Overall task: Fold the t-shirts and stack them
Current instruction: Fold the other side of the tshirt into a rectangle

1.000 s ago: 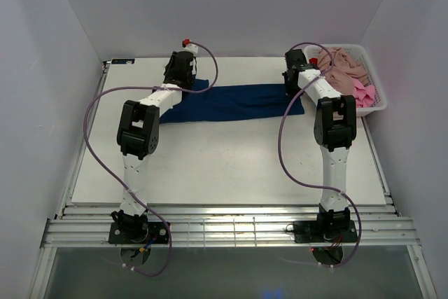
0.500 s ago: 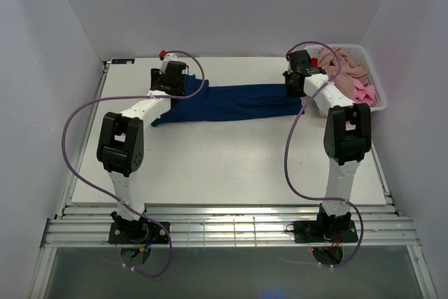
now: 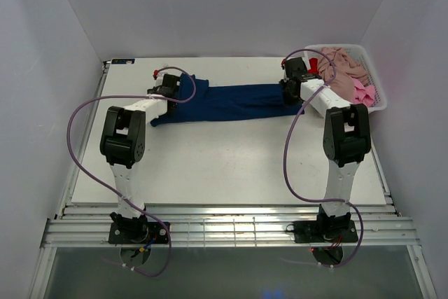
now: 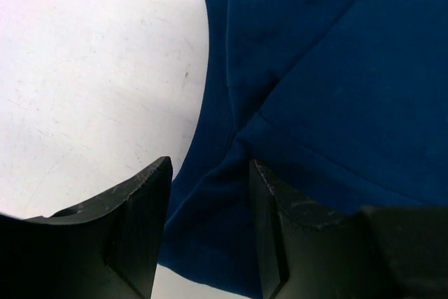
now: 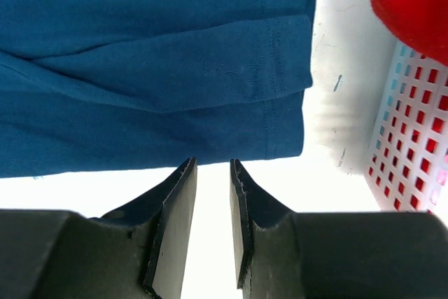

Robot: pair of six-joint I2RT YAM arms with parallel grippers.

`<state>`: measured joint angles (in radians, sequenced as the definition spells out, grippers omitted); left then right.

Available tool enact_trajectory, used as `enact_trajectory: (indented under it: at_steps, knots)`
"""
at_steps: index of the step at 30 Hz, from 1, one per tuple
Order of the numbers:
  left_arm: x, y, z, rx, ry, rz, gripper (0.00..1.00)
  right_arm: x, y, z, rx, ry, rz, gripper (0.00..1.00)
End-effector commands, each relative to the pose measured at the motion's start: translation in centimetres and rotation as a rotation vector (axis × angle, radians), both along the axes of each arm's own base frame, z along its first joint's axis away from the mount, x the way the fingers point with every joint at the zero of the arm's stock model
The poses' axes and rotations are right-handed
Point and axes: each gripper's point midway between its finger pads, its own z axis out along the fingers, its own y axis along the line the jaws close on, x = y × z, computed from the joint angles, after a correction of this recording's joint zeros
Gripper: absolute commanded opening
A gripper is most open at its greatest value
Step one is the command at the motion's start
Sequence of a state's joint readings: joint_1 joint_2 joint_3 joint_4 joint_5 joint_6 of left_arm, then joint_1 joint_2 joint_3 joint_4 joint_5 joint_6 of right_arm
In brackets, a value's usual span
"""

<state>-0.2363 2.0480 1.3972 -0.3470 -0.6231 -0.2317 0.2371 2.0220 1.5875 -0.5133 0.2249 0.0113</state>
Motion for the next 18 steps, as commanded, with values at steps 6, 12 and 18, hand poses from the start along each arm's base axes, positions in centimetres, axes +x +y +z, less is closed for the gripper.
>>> enact_trajectory:
  at_steps: [6,12,18]
  knots:
    - [-0.5,-0.4,-0.2,-0.067,-0.017,0.007,0.57,0.6,0.3,2.4,-0.009,-0.072,0.003,0.32]
    - [-0.7,-0.4,0.8,-0.084,-0.062,0.006,0.56,0.6,0.7,1.8,-0.015,-0.058,0.011,0.32]
    - [-1.4,-0.4,2.2,-0.107,-0.104,0.009,0.52,0.7,1.0,1.6,-0.018,-0.057,0.016,0.33]
